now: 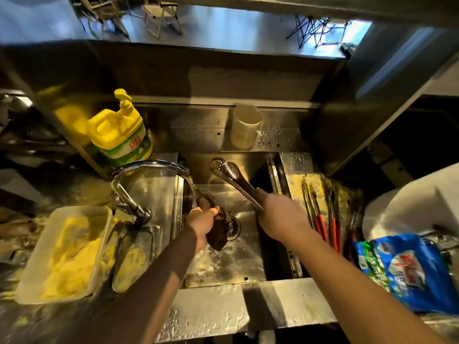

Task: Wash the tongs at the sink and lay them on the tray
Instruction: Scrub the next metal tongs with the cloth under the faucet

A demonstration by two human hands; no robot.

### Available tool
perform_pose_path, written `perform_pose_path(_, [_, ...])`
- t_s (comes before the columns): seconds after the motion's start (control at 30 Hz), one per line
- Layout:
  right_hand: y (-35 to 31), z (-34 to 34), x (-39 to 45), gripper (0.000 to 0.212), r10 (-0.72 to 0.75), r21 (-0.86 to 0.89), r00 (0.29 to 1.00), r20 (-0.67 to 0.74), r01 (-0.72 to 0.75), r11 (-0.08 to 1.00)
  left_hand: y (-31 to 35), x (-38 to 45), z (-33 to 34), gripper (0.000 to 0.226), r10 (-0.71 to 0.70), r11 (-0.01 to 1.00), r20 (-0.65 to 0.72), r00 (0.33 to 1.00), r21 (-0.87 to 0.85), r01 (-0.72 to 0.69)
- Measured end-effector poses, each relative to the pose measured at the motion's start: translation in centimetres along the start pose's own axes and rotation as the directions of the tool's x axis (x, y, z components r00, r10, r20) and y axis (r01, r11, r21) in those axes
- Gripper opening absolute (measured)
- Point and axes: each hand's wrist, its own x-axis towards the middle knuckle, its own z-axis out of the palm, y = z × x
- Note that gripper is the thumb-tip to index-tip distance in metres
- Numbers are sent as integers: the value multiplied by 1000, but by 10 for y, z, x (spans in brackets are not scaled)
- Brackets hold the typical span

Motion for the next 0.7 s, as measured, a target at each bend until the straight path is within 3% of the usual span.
perform_pose_path(0.03, [0,-1,-4,67,-16,-95,997,-69,10,995,4,-3,1,33,11,999,31,999,33,-12])
perform_pose_path(0.1, [3,-3,-10,76,-26,-108,989,-145,10,994,14,-12,5,31,59,996,91,994,65,-65])
perform_pose_path(0.43, [61,-36,-60,62,163,310,970,-180,-101,945,42,-67,74,13,194,959,307,932,143,-246])
perform_pose_path(0.53, [86,-49,-81,51,182,379,963,-200,-95,920,40,-87,106,9,181,953,352,918,166,-252])
perform_pose_path(0.63, [122,-62,-108,21,225,472,947,-228,-95,876,33,-110,147,11,206,936,401,893,186,-300])
perform_pose_path(0.7, [150,-70,-133,18,285,537,922,-262,-107,837,23,-133,179,18,205,924,451,869,203,-324])
